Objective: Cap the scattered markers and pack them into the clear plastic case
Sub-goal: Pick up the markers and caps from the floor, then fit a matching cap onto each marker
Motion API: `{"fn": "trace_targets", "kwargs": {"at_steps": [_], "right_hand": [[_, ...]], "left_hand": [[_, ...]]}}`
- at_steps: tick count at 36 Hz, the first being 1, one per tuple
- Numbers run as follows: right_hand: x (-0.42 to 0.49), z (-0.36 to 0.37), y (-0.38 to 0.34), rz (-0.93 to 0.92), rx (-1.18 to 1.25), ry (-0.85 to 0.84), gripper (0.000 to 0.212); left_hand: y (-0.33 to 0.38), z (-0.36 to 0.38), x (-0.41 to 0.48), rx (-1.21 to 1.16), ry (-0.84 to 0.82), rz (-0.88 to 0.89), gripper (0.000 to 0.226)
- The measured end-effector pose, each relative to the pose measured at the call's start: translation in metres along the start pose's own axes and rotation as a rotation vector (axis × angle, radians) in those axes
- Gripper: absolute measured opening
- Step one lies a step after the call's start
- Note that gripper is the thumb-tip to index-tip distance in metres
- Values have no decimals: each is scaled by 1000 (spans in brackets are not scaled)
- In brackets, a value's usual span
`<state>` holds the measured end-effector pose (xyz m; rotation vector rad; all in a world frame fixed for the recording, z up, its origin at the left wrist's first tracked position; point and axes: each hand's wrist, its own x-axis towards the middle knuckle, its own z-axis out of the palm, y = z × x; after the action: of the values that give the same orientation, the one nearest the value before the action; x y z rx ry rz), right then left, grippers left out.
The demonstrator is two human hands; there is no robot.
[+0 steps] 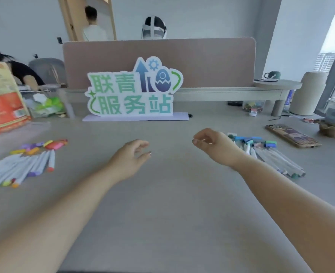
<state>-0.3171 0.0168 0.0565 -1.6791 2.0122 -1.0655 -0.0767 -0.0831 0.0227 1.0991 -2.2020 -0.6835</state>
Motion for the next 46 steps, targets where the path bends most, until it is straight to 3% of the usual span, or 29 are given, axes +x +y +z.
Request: {"fn": "trace_targets", "kwargs": {"at_steps": [7, 11, 15, 18, 21, 32, 43, 46], "right_hand": [[-6, 107, -68, -87, 28, -153, 28], [-3, 162, -109, -121, -41, -205, 38], [5, 209, -142, -144, -128, -221, 41], [4, 233, -153, -197, -260, -185, 36], [4, 240, -152, -262, -389, -171, 35], [15, 243, -146, -287, -363, -161, 30], [29, 251, -150, -295, -345, -190, 31], [48, 263, -159, -317, -328, -228, 31]], "left_hand": [[-83, -90, -88, 190, 178, -34, 27], [-132, -137, -132, 282, 244, -80, 49], [-166, -171, -156, 320, 363, -189, 25], [-169, -173, -155, 288, 408, -235, 21], [-169, -168, -153, 344, 332, -206, 23], [-168, -165, -151, 393, 318, -208, 27], [-182, -171, -148, 203, 378, -202, 19], [-190, -185, -141, 254, 411, -182, 23]]}}
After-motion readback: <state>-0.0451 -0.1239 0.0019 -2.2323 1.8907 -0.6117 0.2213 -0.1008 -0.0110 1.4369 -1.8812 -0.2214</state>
